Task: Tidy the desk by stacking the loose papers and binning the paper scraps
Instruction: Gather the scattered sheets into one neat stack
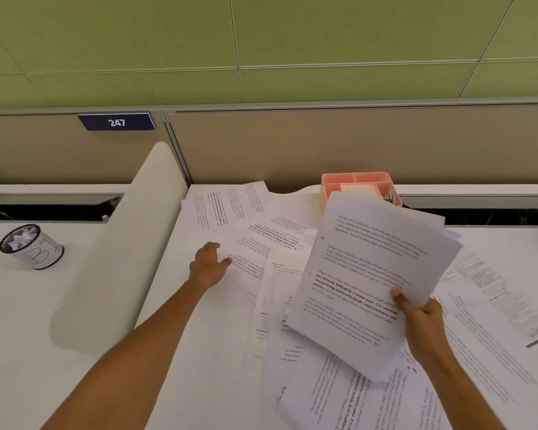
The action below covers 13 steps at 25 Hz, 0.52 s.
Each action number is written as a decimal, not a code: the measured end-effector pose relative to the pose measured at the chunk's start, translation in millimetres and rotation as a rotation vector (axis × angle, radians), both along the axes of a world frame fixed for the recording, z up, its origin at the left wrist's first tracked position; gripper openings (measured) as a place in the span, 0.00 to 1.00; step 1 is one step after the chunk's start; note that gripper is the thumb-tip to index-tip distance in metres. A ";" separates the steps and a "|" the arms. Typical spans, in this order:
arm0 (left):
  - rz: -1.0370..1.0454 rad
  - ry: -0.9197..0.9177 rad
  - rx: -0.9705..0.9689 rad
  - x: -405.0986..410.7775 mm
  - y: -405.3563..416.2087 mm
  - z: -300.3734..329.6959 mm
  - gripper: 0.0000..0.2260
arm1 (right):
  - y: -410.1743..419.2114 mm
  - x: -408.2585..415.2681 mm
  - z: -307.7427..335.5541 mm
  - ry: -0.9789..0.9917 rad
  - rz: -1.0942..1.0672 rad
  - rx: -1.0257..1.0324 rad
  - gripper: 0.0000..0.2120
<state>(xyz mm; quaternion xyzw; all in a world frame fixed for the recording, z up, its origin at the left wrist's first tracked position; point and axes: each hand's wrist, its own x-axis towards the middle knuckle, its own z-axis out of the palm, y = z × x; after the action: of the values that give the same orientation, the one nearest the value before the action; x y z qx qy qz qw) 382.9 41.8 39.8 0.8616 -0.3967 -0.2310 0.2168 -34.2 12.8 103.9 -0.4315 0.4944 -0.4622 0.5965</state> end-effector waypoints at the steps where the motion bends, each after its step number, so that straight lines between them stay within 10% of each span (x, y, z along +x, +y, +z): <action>1: -0.018 -0.083 0.063 12.3 -5.6 -3.3 0.26 | -0.4 1.4 -0.4 0.001 -0.010 0.011 0.38; 4: -0.075 -0.250 0.205 40.9 -22.4 -10.8 0.26 | -2.3 7.4 -5.7 -0.023 -0.029 0.009 0.38; 9: -0.116 -0.338 0.371 71.2 -47.0 -18.3 0.27 | -5.9 15.7 -23.8 -0.045 -0.098 0.107 0.08; 13: -0.076 -0.335 0.450 86.8 -55.5 -29.5 0.26 | -5.0 18.7 -36.5 -0.021 -0.131 0.143 0.11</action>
<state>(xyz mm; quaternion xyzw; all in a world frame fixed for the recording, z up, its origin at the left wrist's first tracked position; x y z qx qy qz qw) 469.7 -13.7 10.3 0.8987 -0.3977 -0.1755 -0.0576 -15.5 7.7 67.5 -0.3497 0.5471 -0.4683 0.5993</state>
